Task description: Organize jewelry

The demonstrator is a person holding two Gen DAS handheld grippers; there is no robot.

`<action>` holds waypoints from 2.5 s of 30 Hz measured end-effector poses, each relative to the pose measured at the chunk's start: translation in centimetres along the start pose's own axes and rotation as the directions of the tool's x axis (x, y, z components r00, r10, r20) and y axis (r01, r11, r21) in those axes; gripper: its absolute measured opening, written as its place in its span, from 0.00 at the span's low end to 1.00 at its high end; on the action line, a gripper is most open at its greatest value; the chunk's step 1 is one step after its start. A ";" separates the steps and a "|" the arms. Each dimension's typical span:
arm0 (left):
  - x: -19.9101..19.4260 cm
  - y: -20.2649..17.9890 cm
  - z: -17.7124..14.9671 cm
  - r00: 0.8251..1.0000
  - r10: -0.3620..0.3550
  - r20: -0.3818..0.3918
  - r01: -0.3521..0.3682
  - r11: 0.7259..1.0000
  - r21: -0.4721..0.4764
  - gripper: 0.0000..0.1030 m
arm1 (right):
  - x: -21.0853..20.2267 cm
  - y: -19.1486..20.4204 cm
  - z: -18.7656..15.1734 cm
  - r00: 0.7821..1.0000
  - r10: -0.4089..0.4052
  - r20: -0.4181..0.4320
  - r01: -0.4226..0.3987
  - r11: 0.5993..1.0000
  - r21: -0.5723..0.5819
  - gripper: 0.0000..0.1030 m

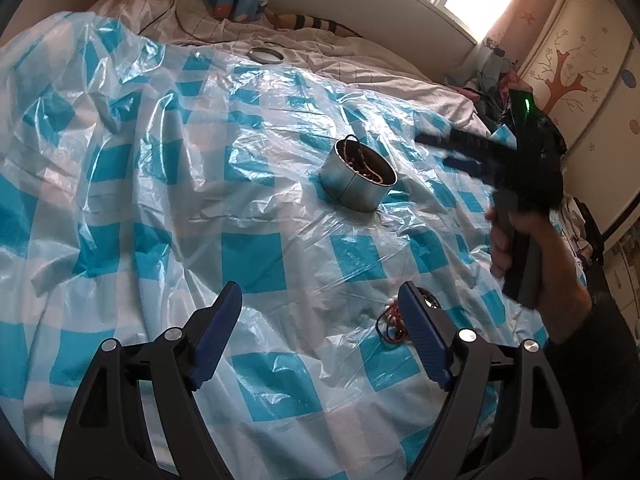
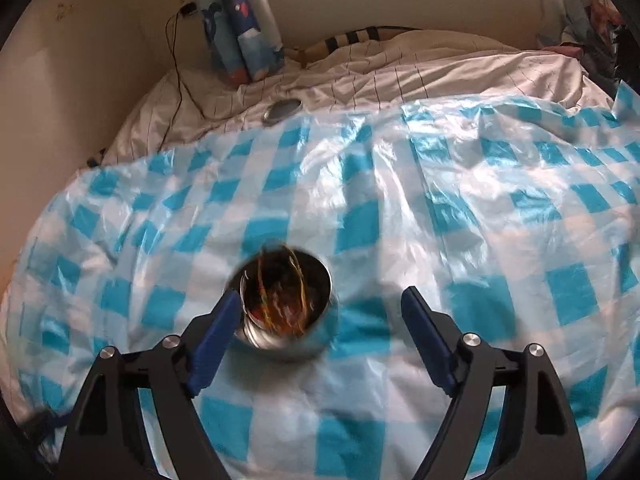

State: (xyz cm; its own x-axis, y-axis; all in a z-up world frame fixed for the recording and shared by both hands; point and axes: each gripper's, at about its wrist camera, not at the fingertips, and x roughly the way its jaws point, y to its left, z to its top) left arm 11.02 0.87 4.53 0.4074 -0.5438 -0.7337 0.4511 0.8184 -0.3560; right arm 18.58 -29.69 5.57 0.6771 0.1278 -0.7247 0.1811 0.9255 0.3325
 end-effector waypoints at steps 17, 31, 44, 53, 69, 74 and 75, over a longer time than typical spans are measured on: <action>0.7 -0.2 0.3 1.000 0.001 -0.013 -0.001 1.000 0.016 0.76 | 9.7 1.6 0.6 0.924 0.223 -0.309 -0.182 0.971 0.156 0.82; 1.5 -0.7 0.3 1.000 0.002 -0.031 -0.001 0.999 0.036 0.77 | 11.4 2.7 3.8 0.945 0.249 -0.210 -0.225 0.966 0.130 0.84; 1.5 -0.8 0.3 0.999 0.010 -0.032 -0.009 0.999 0.043 0.78 | 4.6 1.9 1.5 0.968 0.219 -0.124 -0.214 0.975 0.056 0.86; 0.8 -0.8 0.1 1.000 0.024 -0.017 -0.023 0.999 0.047 0.78 | -6.7 -1.7 -13.4 0.992 -0.043 -0.119 0.022 0.984 -0.176 0.72; 1.6 -1.5 0.0 0.998 0.057 -0.024 -0.055 0.995 0.078 0.78 | -4.6 -1.6 -17.5 0.982 -0.124 -0.143 0.099 0.981 -0.168 0.21; 1.7 -1.9 0.0 0.998 0.056 -0.024 -0.053 0.995 0.090 0.78 | -3.5 2.3 -20.0 0.959 -0.267 -0.099 0.205 0.889 -0.409 0.06; 1.7 -2.0 0.0 0.998 0.056 -0.025 -0.053 0.994 0.094 0.78 | -3.7 2.2 -19.8 0.966 -0.236 -0.108 0.179 0.906 -0.384 0.06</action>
State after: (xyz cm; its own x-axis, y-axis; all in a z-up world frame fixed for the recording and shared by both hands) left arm 10.83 -1.69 3.94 0.4119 -0.4923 -0.7668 0.5012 0.8252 -0.2606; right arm 2.29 -21.09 -2.97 0.5343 -0.0567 -0.8434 0.0110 0.9981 -0.0602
